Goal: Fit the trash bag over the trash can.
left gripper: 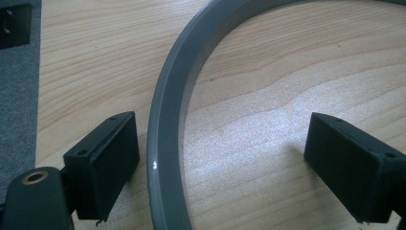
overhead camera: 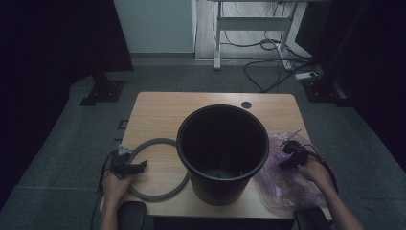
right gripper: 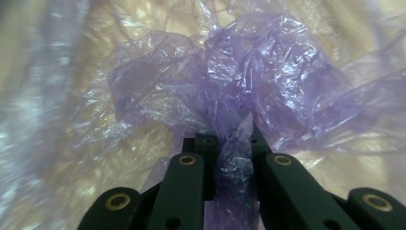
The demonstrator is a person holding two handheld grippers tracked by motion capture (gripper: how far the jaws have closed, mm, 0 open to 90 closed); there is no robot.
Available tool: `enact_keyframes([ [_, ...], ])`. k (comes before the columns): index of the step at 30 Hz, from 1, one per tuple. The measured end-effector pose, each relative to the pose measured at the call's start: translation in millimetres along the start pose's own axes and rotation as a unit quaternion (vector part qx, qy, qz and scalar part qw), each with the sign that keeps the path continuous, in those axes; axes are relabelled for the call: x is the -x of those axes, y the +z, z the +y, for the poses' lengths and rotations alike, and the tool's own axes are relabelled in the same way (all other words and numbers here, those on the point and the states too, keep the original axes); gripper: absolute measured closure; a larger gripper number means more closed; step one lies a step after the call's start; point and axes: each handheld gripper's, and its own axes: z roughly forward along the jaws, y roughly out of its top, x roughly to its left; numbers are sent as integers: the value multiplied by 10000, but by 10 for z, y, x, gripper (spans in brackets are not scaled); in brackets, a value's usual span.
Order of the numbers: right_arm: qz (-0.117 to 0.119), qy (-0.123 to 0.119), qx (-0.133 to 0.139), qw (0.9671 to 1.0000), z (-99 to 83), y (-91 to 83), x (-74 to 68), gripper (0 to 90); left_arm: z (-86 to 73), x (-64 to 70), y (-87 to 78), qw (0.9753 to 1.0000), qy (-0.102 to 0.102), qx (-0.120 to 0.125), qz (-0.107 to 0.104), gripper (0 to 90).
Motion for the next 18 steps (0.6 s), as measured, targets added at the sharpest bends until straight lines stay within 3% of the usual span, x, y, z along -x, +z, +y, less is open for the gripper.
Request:
enact_keyframes([
  [18, -72, -314, 362, 9988, 53, -791, -84, 818, -1, 1, 0, 10000, -3, 3, 2, 117],
])
